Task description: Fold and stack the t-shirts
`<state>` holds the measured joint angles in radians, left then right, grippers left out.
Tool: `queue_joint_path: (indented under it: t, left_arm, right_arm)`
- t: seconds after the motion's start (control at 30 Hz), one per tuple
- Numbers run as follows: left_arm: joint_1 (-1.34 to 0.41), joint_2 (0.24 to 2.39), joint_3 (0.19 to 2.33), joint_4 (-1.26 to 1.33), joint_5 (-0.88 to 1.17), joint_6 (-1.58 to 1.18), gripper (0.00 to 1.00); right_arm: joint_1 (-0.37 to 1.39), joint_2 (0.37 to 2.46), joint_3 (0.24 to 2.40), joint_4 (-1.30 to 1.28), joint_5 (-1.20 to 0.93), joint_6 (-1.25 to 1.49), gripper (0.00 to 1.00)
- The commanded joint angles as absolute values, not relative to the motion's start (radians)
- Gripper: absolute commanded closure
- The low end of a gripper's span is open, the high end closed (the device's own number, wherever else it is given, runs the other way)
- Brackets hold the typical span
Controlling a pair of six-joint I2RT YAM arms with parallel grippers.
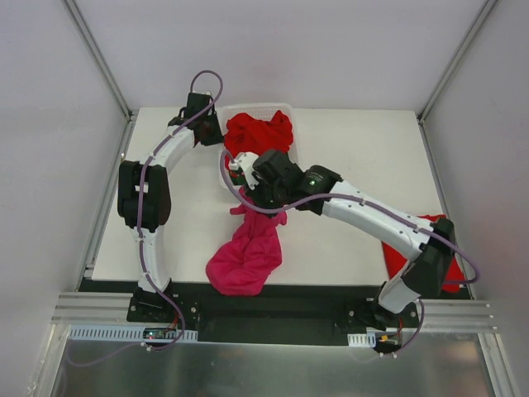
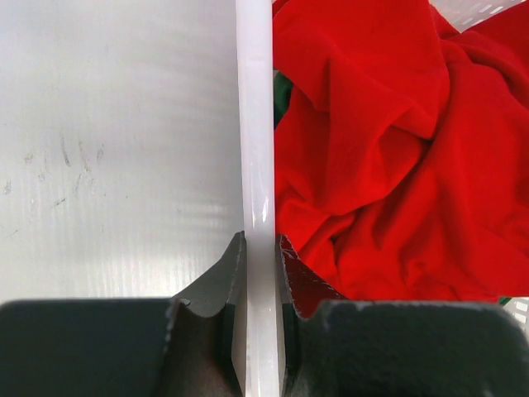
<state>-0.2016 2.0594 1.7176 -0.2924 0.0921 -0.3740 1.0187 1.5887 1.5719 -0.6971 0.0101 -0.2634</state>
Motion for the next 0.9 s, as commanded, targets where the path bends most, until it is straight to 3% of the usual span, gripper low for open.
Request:
queue_joint_path:
  t: [0.0,0.03,0.1,0.13,0.4,0.87]
  left_arm:
    - [-0.201,2.000,1.738,-0.275,0.077,-0.348,1.00]
    - [-0.201,1.997,1.736,-0.275,0.077,-0.345,1.00]
    - [-0.201,1.987,1.733,-0.275,0.075,-0.338,1.00]
    - [-0.201,1.982,1.732,-0.275,0.072,-0.336,1.00]
    - [-0.201,1.974,1.724,-0.275,0.084,-0.328,1.00]
    - [-0.202,1.974,1.723,-0.275,0.120,-0.331,1.00]
  right_arm:
    - [1.032,1.667,1.559,-0.707,-0.042,-0.259,0.63]
    - [1.037,1.667,1.560,-0.703,0.062,-0.258,0.41]
    - [1.039,1.610,1.542,-0.631,0.145,-0.256,0.20]
    - [1.037,1.585,1.511,-0.600,0.223,-0.255,0.01]
    - [0.928,1.595,1.552,-0.543,0.506,-0.270,0.03]
    - [0.716,1.933,1.706,-0.506,0.390,-0.291,0.03]
